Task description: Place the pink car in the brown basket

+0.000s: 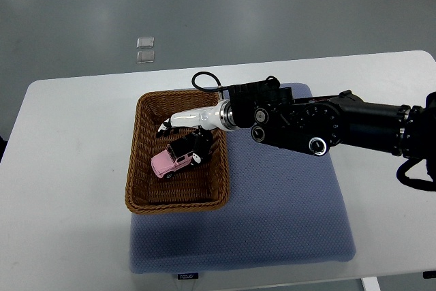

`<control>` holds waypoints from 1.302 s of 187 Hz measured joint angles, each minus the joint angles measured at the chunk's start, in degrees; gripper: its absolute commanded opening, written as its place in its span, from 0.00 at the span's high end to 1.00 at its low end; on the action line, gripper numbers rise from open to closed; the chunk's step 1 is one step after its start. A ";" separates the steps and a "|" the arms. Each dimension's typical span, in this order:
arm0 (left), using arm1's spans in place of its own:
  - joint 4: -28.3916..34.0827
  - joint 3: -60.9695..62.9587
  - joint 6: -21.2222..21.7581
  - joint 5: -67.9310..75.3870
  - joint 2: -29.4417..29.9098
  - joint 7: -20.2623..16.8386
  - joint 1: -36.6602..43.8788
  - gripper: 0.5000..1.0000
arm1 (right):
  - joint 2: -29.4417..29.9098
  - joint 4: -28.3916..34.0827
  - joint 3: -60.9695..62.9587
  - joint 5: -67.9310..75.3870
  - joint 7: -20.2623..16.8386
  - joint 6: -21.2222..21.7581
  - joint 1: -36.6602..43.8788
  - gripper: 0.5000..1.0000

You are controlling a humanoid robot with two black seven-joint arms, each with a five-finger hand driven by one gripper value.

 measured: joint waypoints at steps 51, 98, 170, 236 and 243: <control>0.00 0.00 0.00 0.00 0.00 0.00 0.00 0.00 | -1.72 0.10 1.69 0.61 0.08 0.28 1.70 0.20; 0.00 0.00 0.00 0.00 0.00 0.00 0.01 0.00 | -6.70 -0.03 12.00 6.47 0.21 0.88 0.92 0.20; 0.00 0.00 0.00 0.00 0.00 0.00 0.02 0.00 | -9.74 -0.54 41.65 23.02 0.27 -0.24 -15.54 0.20; 0.00 0.00 0.00 0.00 0.00 0.00 0.02 0.00 | -5.49 -6.90 61.15 26.41 6.57 -5.08 -26.25 0.19; 0.00 0.00 0.00 0.00 0.00 0.00 0.02 0.00 | -5.20 -7.75 62.22 27.82 7.17 -5.28 -26.80 0.19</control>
